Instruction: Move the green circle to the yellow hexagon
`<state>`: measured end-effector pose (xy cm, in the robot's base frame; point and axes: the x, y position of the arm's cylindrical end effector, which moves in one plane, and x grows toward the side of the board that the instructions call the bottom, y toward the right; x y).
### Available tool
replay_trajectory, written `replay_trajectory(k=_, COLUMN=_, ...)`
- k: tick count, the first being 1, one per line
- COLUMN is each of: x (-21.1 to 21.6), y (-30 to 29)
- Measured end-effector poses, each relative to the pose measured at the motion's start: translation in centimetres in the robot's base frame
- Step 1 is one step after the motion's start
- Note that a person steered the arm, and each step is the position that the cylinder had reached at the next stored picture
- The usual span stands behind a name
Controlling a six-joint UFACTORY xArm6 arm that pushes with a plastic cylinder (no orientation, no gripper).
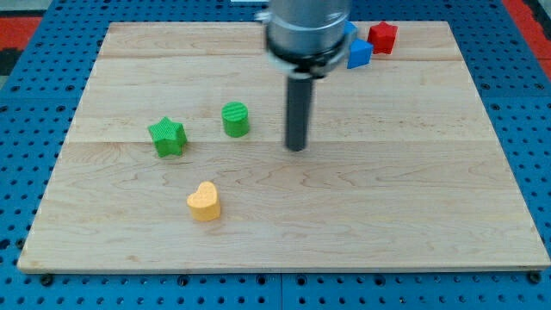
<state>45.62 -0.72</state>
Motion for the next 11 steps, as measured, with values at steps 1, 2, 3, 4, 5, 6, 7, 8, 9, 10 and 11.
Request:
replay_trajectory(k=1, x=-1.6, y=-9.1)
replay_trajectory(k=2, x=-8.5, y=-6.0)
replay_trajectory(k=3, x=-9.2, y=-1.2)
replay_trajectory(k=4, x=-8.4, y=-10.0)
replay_trajectory(k=5, x=-5.9, y=-9.1)
replay_trajectory(k=6, x=-3.6, y=-5.4)
replay_trajectory(k=7, x=-3.6, y=2.1)
replay_trajectory(k=8, x=-1.8, y=2.9)
replay_trajectory(k=9, x=-0.8, y=5.2)
replay_trajectory(k=10, x=-5.6, y=7.1)
replay_trajectory(k=11, x=-11.6, y=7.7)
